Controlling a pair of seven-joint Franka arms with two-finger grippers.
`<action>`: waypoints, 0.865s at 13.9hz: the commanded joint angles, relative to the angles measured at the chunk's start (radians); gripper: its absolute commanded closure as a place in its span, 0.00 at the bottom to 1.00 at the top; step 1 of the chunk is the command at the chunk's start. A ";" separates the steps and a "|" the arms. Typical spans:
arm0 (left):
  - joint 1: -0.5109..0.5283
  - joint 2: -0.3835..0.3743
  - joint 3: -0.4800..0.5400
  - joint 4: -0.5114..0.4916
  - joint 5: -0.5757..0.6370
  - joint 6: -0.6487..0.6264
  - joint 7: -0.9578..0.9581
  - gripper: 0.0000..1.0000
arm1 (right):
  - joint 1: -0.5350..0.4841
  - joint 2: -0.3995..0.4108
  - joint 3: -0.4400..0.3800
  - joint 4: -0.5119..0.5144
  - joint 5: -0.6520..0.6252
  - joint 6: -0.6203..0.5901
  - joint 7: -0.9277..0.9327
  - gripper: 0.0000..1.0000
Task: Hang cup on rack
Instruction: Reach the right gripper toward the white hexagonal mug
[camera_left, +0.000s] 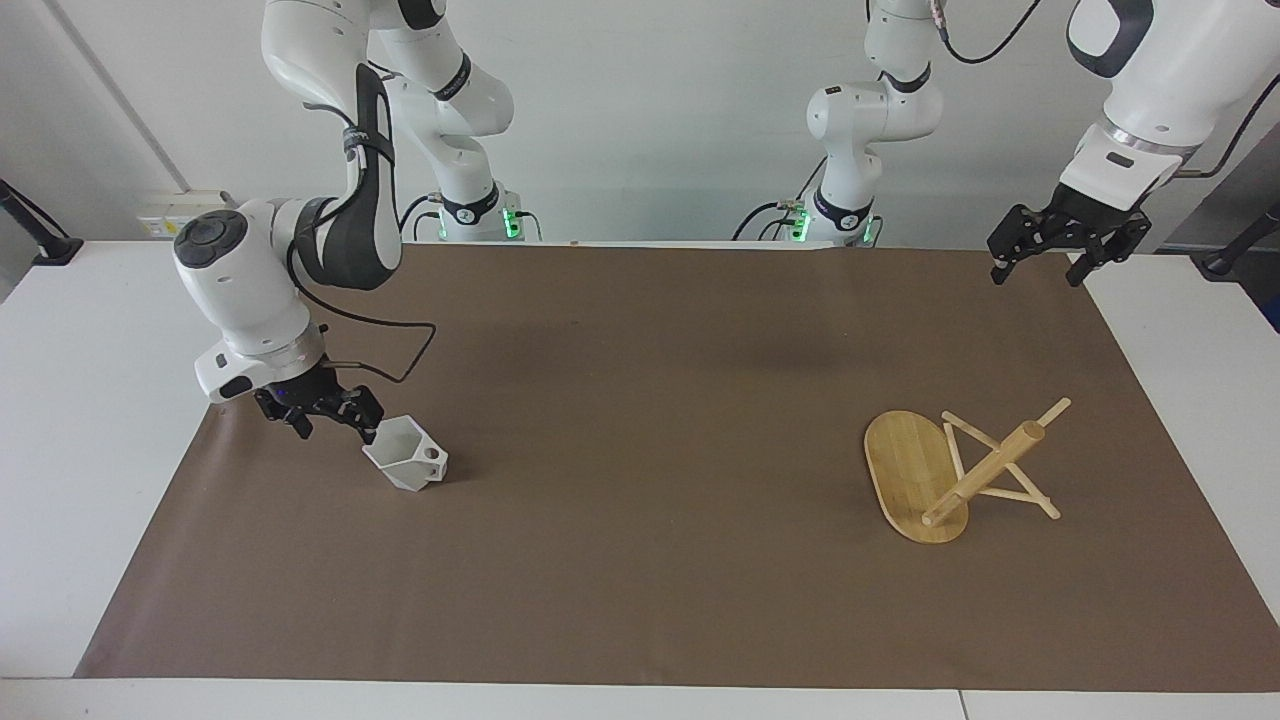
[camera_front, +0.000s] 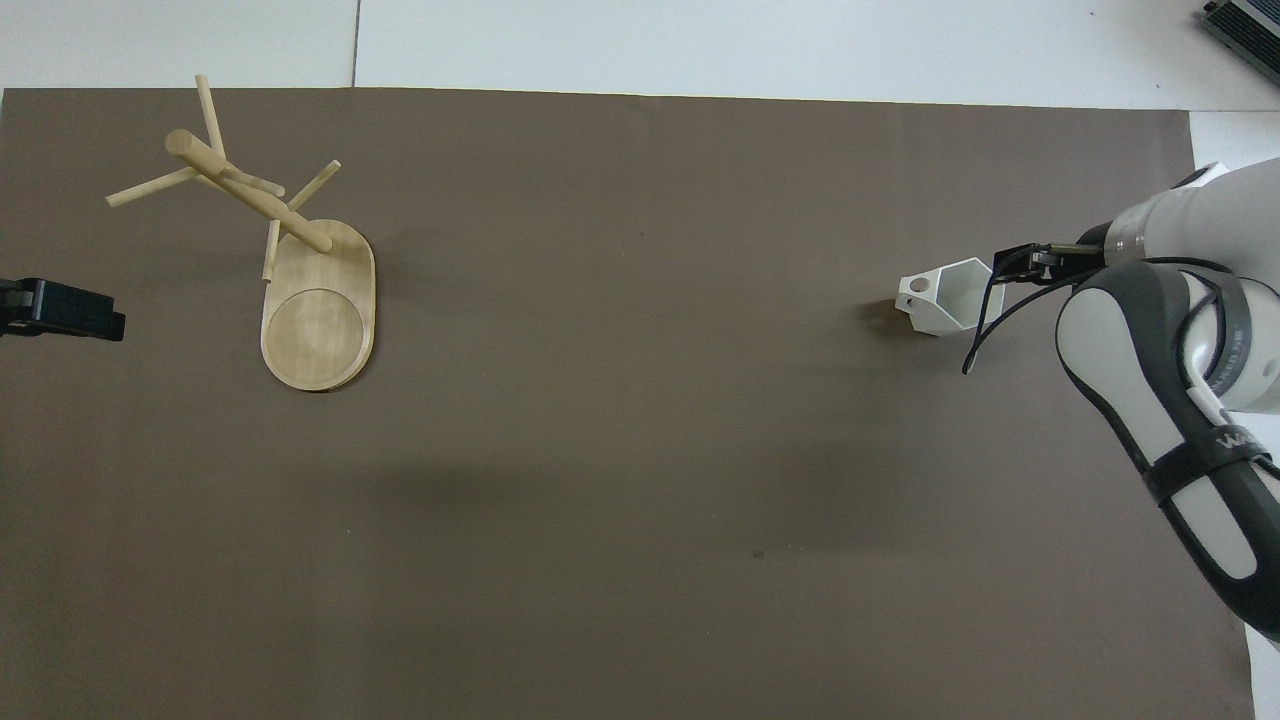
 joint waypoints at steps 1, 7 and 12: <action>-0.005 -0.018 0.003 -0.017 0.019 0.000 -0.008 0.00 | 0.006 -0.004 0.007 -0.028 0.021 0.036 0.057 0.00; -0.005 -0.018 0.003 -0.017 0.019 0.000 -0.008 0.00 | 0.008 0.030 0.010 -0.035 0.021 0.078 0.092 0.00; -0.005 -0.018 0.003 -0.017 0.019 0.000 -0.008 0.00 | 0.008 0.030 0.011 -0.042 0.021 0.070 0.111 0.00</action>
